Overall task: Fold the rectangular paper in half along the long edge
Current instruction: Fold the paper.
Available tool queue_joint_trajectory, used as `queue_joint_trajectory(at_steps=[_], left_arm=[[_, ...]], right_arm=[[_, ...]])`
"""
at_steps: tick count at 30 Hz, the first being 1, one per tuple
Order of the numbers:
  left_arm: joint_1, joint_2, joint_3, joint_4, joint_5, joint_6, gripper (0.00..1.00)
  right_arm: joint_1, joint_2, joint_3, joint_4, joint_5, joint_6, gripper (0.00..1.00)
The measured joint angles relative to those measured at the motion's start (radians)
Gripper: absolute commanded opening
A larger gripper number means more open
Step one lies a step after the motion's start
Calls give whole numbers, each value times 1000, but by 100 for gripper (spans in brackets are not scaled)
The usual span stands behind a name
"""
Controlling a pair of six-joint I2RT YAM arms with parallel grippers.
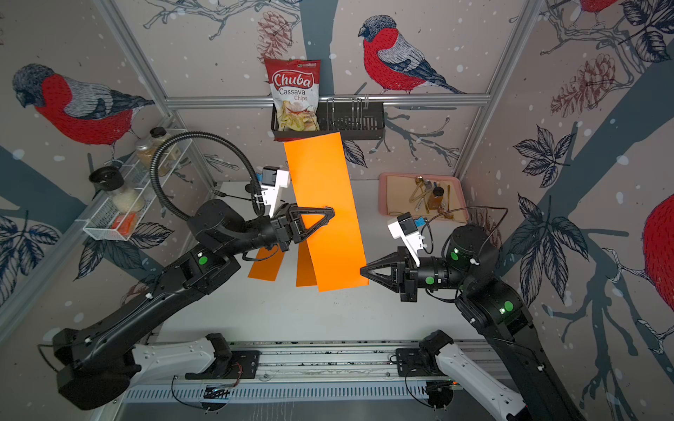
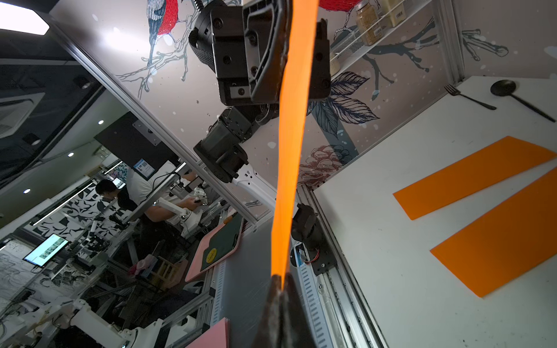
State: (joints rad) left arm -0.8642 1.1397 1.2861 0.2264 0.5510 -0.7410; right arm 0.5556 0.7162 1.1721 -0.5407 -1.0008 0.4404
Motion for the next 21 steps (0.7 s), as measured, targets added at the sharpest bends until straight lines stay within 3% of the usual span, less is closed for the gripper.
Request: queue_joint_trajectory(at_steps=[1, 4, 6, 7, 9, 11, 12, 13, 14, 16, 18, 19, 20, 21], left_arm=[[0, 1, 2, 0, -1, 0, 0], [0, 3, 3, 0, -2, 0, 0], [0, 5, 5, 0, -1, 1, 0], [0, 6, 7, -2, -1, 1, 0], [0, 6, 11, -2, -2, 2, 0], [0, 6, 16, -2, -2, 8, 0], [0, 6, 16, -2, -2, 8, 0], [0, 6, 17, -3, -1, 8, 0], [0, 7, 18, -3, -2, 8, 0], [2, 7, 20, -3, -2, 9, 0], [2, 7, 22, -3, -2, 9, 0], [2, 7, 23, -3, -1, 11, 0], [1, 7, 23, -4, -2, 13, 0], [1, 7, 24, -5, -2, 13, 0]], right_arm=[[0, -2, 0, -5, 1, 0, 9], [0, -8, 0, -21, 6, -6, 7], [0, -10, -4, -22, 7, -14, 18], [0, -11, -7, -27, 11, -14, 19], [0, -15, -11, -37, 19, -19, 0], [0, -20, -13, -41, 21, -11, 0], [0, -22, -13, -44, 22, -21, 8], [0, -23, -13, -45, 22, -19, 24], [0, -23, -11, -47, 23, -18, 22], [0, -22, -10, -55, 24, -22, 0], [0, -22, -10, -62, 24, -22, 0], [0, -23, -11, -67, 24, -18, 11], [0, -24, -11, -67, 29, -23, 14], [0, -25, -9, -68, 31, -22, 8]])
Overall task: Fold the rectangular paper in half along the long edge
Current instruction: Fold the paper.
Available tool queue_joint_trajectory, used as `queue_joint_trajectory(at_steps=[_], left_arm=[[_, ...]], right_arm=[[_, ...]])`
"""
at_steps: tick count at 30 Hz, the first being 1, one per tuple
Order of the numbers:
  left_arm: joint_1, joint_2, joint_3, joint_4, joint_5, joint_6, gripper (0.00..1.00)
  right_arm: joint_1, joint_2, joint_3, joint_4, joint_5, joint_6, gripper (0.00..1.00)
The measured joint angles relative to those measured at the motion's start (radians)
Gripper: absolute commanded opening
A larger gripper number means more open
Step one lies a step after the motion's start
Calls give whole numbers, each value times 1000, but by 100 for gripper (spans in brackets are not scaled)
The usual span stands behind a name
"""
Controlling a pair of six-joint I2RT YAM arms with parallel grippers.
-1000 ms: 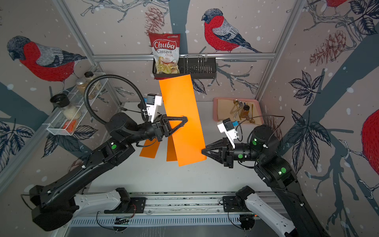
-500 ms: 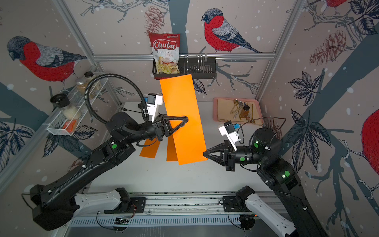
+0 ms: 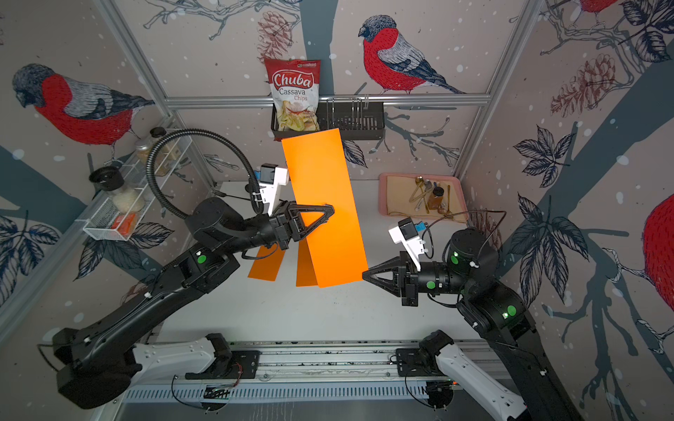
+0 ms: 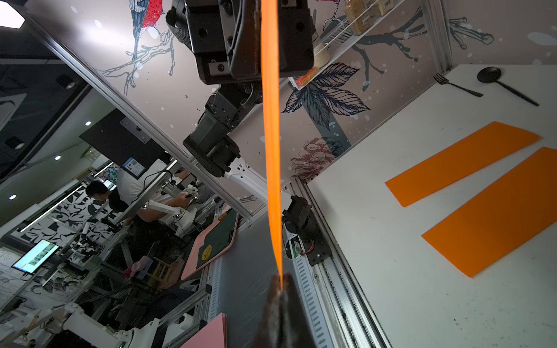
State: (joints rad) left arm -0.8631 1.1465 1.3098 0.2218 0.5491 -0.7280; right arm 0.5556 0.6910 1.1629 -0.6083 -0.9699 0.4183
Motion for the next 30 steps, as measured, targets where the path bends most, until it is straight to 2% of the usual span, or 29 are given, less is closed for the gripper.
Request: queue_joint_trajectory(at_steps=[1, 5, 7, 8, 9, 11, 12, 17, 19, 20, 22, 25, 27, 28, 29, 30], left_arm=[[0, 0, 0, 0, 0, 1, 0], [0, 3, 5, -2, -1, 3, 0], [0, 4, 7, -3, -1, 3, 0], [0, 5, 9, -3, -1, 4, 0], [0, 6, 10, -3, -2, 5, 0], [0, 8, 13, -4, -2, 8, 0], [0, 9, 13, -4, -2, 11, 0], [0, 9, 14, -18, -2, 21, 0], [0, 9, 15, -21, -3, 22, 0], [0, 9, 17, -23, -3, 22, 0], [0, 9, 18, -24, -3, 23, 0], [0, 9, 19, -24, -3, 26, 0], [0, 9, 19, -24, -3, 27, 0], [0, 8, 19, -24, -4, 29, 0], [0, 7, 18, -26, -4, 29, 0], [1, 6, 18, -26, -5, 29, 0]], right_arm=[[0, -2, 2, 0, 2, 0, 0], [0, -10, 5, -6, 6, -2, 0], [0, -14, 8, -14, 19, 0, 17], [0, -18, 10, -21, 19, 0, 21], [0, -19, 10, -26, 19, 0, 20], [0, -19, 5, -34, 22, -1, 4], [0, -20, 1, -39, 27, 0, 0], [0, -37, -6, -55, 29, 0, 0], [0, -38, -2, -58, 30, 1, 25], [0, -35, 0, -59, 30, 1, 22], [0, -30, 0, -59, 41, -1, 0], [0, -31, 0, -60, 52, 3, 0], [1, -33, 8, -74, 58, -6, 5], [1, -31, 21, -86, 70, -8, 12], [1, -29, 35, -95, 84, -10, 28], [1, -28, 46, -102, 94, -16, 33]])
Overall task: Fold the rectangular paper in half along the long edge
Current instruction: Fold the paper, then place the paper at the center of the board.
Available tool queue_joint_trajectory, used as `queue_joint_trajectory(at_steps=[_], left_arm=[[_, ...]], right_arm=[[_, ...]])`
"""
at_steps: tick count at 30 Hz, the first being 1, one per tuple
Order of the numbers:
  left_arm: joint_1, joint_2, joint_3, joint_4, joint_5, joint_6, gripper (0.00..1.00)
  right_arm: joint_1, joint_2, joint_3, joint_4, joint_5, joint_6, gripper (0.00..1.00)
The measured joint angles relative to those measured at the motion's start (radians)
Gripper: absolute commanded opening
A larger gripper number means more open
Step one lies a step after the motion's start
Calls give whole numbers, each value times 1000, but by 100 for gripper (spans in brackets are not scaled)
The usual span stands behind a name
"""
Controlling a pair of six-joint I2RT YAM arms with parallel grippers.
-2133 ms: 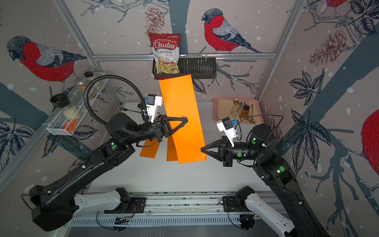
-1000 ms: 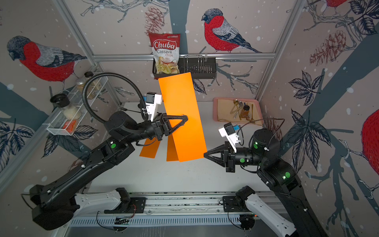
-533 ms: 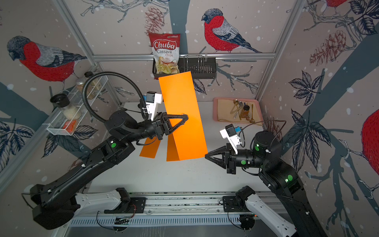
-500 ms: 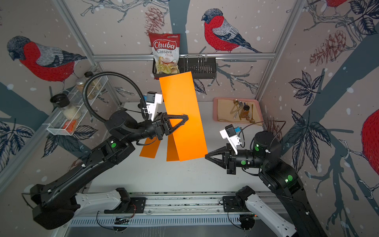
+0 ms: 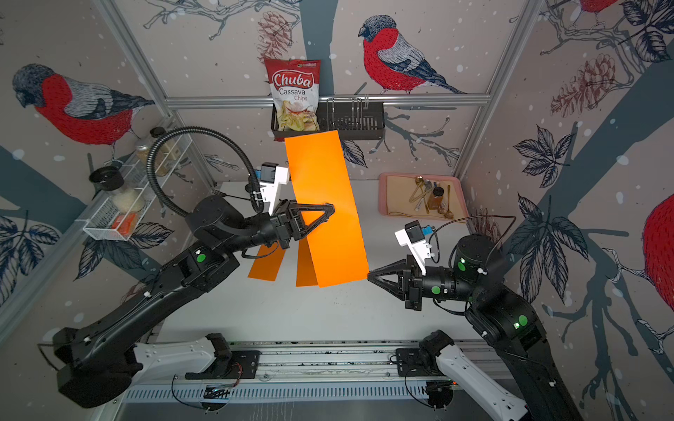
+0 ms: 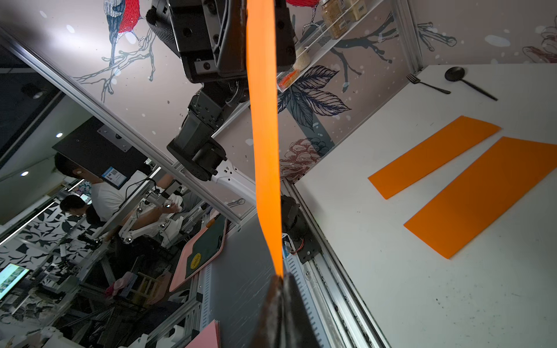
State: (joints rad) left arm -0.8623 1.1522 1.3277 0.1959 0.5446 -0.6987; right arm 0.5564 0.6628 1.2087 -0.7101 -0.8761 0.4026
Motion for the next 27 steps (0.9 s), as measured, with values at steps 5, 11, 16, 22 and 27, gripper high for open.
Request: queue_joint_trajectory(at_steps=[5, 11, 16, 22, 27], left_arm=[[22, -3, -39, 3, -5, -1, 0], [85, 12, -162, 31, -2, -35, 0], [113, 128, -297, 114, 4, -84, 0], [117, 367, -381, 234, 32, -138, 0], [125, 553, -386, 351, 44, -165, 0]], right_arm=[[0, 3, 79, -44, 98, -36, 61], [13, 15, 168, -45, 304, -64, 76], [17, 58, 51, 74, 515, -54, 59], [-14, 201, -212, 260, 687, 44, 9], [-59, 276, -393, 369, 755, 101, 5]])
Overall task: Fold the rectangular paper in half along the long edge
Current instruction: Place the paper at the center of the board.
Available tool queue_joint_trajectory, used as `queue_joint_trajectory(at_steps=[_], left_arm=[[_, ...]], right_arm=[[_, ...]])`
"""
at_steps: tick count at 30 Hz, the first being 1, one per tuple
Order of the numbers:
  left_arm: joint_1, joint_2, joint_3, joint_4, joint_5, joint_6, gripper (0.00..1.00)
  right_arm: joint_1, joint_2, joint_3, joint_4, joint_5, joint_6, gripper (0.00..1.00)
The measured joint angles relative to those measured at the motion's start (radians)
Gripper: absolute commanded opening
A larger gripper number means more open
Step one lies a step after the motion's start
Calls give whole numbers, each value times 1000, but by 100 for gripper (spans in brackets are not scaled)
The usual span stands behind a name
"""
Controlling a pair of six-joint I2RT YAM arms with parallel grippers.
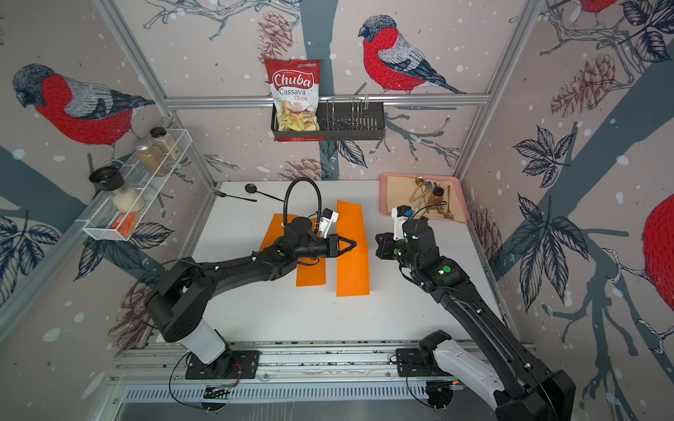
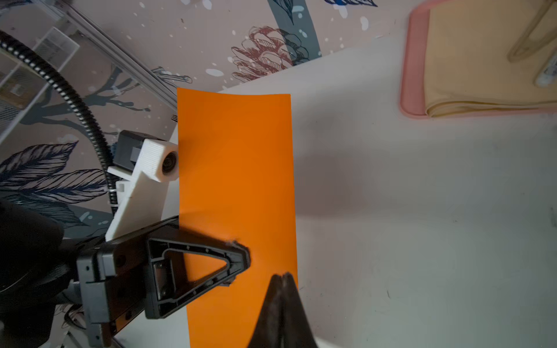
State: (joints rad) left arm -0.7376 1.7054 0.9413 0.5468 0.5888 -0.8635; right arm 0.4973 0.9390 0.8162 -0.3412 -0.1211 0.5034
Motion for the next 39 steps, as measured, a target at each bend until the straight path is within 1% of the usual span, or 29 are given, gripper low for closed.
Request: queue_joint_trajectory(at_steps=[6, 9, 14, 15, 18, 19, 20, 22, 23, 24, 26, 30, 31, 32, 33, 34, 35, 36, 39], left_arm=[[15, 186, 37, 48, 1, -19, 0], [18, 246, 62, 29, -17, -19, 0], [19, 290, 148, -43, -47, 29, 22], [21, 296, 159, -58, -58, 35, 29], [21, 303, 174, -122, -89, 58, 40], [21, 303, 179, -148, -102, 67, 46], [21, 303, 184, -166, -105, 78, 49], [21, 303, 201, -217, -144, 91, 46], [21, 302, 206, -236, -155, 101, 47], [21, 299, 214, -265, -175, 114, 50], [21, 293, 230, -317, -213, 135, 60], [21, 262, 259, -441, -313, 172, 71], [21, 250, 264, -475, -349, 186, 95], [21, 237, 268, -505, -381, 193, 99], [21, 220, 269, -537, -415, 210, 99], [21, 195, 269, -572, -453, 217, 99], [21, 167, 264, -598, -489, 228, 99], [21, 127, 251, -619, -533, 243, 100], [25, -35, 186, -662, -664, 295, 99]], right_arm=[[-5, 64, -108, 108, 13, 23, 7], [-6, 103, -164, 161, 16, 34, 6], [-7, 177, -257, 262, 6, 77, 6], [-6, 193, -268, 283, 2, 83, 6], [-6, 233, -280, 333, -11, 101, 6], [-5, 246, -280, 351, -11, 103, 6], [-5, 254, -280, 364, -11, 105, 7], [-6, 277, -279, 386, -12, 105, 7], [-7, 286, -277, 389, -12, 105, 7], [-10, 295, -275, 393, -12, 104, 7], [-16, 308, -268, 396, -11, 104, 7], [-22, 337, -242, 398, -11, 100, 10], [-24, 336, -235, 397, -11, 98, 13], [-26, 332, -227, 392, -11, 97, 19], [-29, 322, -217, 385, -6, 97, 33], [-29, 303, -206, 370, 11, 94, 48], [-29, 279, -194, 355, 33, 92, 88], [-30, 256, -178, 340, 63, 88, 100], [-42, 187, -110, 286, 220, 74, 100]])
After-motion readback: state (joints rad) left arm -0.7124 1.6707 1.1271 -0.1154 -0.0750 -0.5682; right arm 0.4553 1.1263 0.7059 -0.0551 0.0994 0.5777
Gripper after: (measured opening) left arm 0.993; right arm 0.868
